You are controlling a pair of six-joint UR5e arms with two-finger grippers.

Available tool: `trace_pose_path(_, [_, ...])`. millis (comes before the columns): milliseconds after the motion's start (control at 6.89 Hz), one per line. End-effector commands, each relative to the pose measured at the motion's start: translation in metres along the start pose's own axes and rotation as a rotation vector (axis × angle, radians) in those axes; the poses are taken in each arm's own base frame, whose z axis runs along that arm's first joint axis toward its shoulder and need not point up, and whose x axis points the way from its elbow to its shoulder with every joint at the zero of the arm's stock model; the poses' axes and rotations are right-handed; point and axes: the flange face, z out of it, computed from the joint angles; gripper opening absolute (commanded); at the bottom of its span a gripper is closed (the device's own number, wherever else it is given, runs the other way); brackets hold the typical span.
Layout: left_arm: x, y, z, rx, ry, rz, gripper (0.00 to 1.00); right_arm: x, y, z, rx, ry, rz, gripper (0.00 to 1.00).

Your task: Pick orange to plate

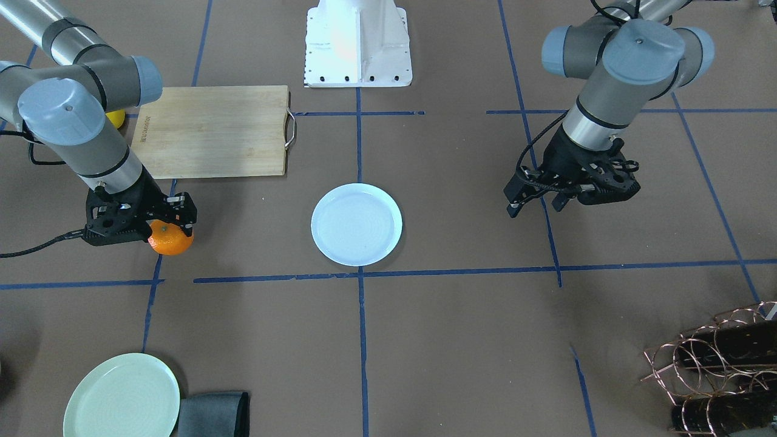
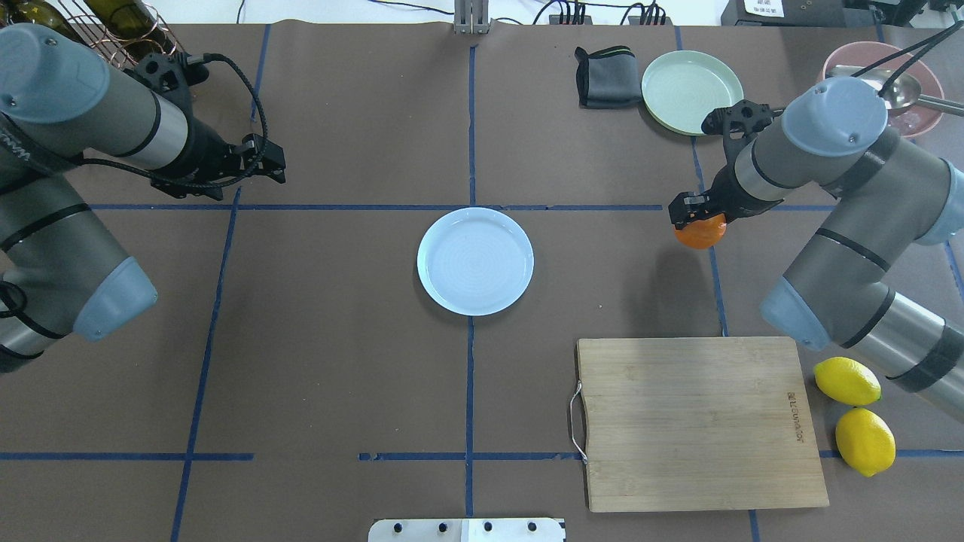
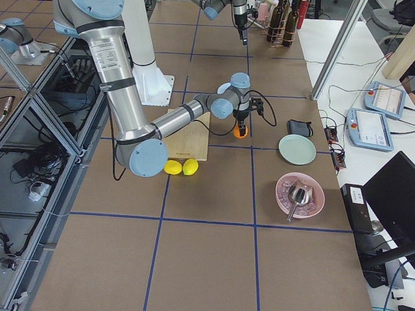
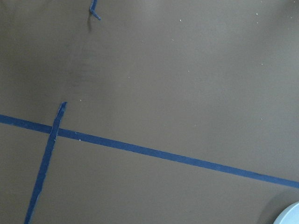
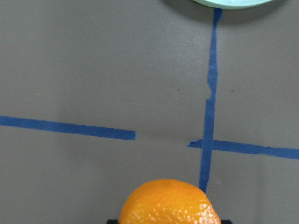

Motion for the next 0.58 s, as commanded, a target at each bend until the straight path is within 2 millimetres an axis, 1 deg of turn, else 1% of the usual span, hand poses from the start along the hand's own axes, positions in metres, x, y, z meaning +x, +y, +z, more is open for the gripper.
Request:
trace_pose_path(0, [-0.047,-0.011,-0.048,0.005,-0.098,0.241,1.0,-0.069,-0.004,-0.021,0.002,-0.066,0.015,0.0])
trace_pose_path(145, [-0.099,-0.012,-0.068,0.017,-0.138,0.324,1.0,-0.113,0.002,-0.021,-0.012,-0.087,0.006,0.0])
trace_pose_path(290, [-0.132,-0.033,-0.091,0.042,-0.157,0.343,1.0,-0.151,0.007,-0.015,0.009,-0.086,0.003,0.0])
trace_pose_path(435, [-0.172,-0.031,-0.098,0.017,-0.173,0.395,1.0,-0.198,0.008,0.002,0.023,-0.075,-0.002,0.0])
